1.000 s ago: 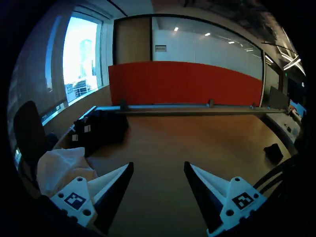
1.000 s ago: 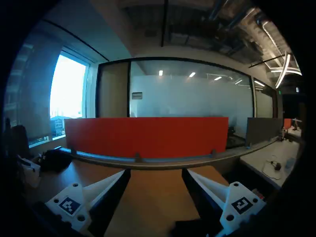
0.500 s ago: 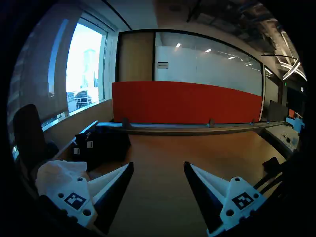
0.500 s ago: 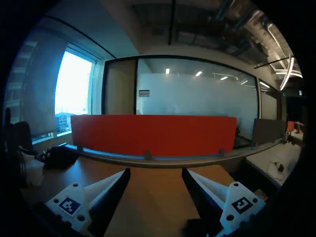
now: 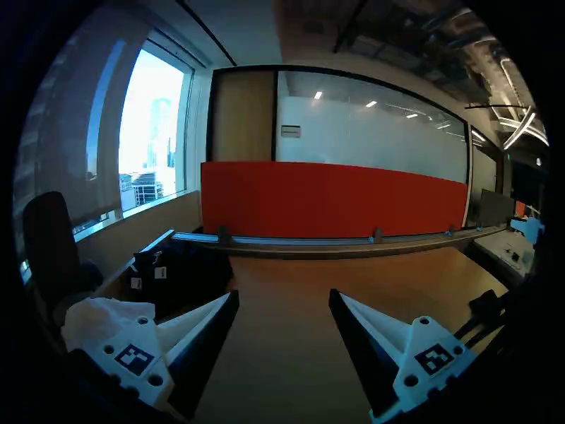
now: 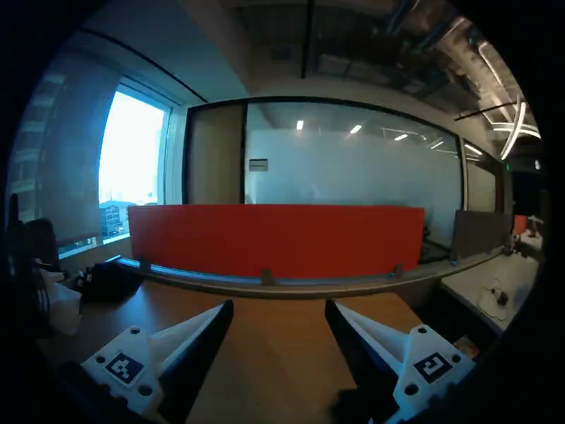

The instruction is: Fold towel

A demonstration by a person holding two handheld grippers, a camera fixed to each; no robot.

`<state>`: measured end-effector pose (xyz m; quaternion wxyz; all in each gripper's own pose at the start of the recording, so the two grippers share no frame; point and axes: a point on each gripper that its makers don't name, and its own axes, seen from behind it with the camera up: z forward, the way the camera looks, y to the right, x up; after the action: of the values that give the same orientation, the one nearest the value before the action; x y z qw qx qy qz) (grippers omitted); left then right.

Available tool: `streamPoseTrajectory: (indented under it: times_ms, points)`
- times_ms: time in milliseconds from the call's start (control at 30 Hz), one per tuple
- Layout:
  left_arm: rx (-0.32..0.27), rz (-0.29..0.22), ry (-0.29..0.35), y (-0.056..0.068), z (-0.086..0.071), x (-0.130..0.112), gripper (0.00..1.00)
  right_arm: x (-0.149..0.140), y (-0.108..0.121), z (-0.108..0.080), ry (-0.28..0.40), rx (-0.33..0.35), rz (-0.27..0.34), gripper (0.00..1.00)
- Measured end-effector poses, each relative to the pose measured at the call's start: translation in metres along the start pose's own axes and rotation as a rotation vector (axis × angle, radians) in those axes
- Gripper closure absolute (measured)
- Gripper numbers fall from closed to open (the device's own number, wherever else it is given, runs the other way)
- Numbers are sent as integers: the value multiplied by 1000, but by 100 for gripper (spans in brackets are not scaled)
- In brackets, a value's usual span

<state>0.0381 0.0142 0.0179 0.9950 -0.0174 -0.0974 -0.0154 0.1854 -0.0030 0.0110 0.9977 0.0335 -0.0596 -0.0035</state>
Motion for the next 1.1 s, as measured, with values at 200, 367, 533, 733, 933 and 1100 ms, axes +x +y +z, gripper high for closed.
streamPoseTrajectory:
  times_ms: [200, 367, 533, 733, 933, 1100]
  points:
    - [2, 10, 17, -2, 2, 2, 6, 0, -11, -1, -10, 23, 6, 0]
    - [7, 6, 39, -4, 4, 5, 6, 4, -16, -2, -13, 32, 14, 0]
    - [13, 9, 64, -6, 5, 8, 6, 8, -17, -3, -9, 27, 12, 0]
    - [17, 19, 88, -6, 6, 7, 6, 16, -19, -5, -6, 19, 17, 0]
    - [28, 31, 107, -9, 5, -1, 6, 19, -25, -7, -7, 30, 22, 0]
    - [39, 31, 123, -16, 5, -12, 6, 23, -31, -9, -4, 29, 25, 0]
